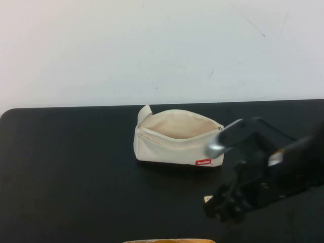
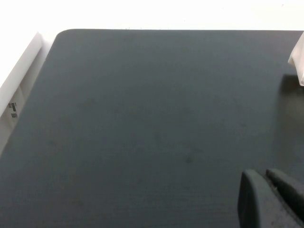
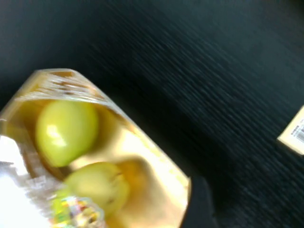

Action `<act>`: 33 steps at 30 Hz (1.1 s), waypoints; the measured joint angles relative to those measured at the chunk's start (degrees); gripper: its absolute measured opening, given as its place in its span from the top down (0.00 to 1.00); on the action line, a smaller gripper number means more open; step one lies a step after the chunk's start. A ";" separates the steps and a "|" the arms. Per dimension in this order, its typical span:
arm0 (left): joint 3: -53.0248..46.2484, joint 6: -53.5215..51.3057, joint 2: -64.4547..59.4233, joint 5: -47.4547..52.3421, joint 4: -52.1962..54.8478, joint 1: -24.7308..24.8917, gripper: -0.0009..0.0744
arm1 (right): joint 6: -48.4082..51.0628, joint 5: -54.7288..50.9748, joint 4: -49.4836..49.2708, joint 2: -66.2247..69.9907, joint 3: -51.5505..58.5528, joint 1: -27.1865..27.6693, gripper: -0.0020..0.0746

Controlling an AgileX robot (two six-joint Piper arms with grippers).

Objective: Put eraser into pencil case
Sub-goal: Pick up the eraser from the table

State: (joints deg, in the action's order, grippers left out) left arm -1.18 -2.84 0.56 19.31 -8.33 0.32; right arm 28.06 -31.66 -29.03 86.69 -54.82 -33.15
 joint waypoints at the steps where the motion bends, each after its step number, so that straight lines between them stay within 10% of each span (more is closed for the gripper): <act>1: 0.00 0.00 0.00 0.00 0.00 0.00 0.99 | -3.71 -0.01 3.86 1.65 -1.38 -1.24 0.36; 8: 0.00 0.00 0.00 0.00 0.00 0.00 0.99 | -28.06 -1.04 25.60 11.92 -9.12 -3.52 0.35; 33: 0.00 0.00 0.00 0.00 0.00 0.00 0.99 | -30.85 -1.07 25.63 24.85 -13.20 -6.37 0.49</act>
State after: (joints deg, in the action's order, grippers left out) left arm -1.18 -2.84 0.56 19.31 -8.33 0.32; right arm -2.80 -32.73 -3.41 111.54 -68.02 -39.52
